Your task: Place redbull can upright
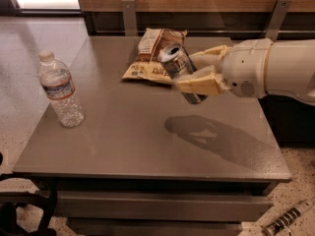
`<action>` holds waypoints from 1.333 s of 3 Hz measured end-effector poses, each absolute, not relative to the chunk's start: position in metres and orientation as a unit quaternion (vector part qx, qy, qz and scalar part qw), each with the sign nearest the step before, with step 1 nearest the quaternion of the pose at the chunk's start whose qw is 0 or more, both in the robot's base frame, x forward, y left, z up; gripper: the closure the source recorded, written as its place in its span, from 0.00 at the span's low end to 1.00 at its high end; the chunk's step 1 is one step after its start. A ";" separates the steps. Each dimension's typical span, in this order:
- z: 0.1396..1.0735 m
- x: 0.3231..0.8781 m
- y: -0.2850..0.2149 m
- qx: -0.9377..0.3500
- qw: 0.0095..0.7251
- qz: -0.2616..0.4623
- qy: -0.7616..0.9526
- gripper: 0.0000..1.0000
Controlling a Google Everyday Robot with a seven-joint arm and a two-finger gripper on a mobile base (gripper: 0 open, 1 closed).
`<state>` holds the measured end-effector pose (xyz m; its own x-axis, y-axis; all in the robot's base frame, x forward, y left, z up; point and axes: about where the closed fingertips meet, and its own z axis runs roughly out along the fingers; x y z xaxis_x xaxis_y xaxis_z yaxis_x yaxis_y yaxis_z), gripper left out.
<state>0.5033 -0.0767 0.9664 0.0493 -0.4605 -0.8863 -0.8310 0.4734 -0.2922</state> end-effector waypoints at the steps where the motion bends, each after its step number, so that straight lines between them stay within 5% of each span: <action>1: 0.963 0.504 -0.070 -0.501 0.571 0.171 0.627 1.00; 4: 0.940 0.510 -0.052 -0.507 0.598 0.206 0.586 1.00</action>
Offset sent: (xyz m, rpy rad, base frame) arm 0.0098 0.0190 -0.0199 0.0860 -0.2092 0.1632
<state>0.5103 -0.0521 0.9404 0.2284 -0.3484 -0.9091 -0.8400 0.4016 -0.3649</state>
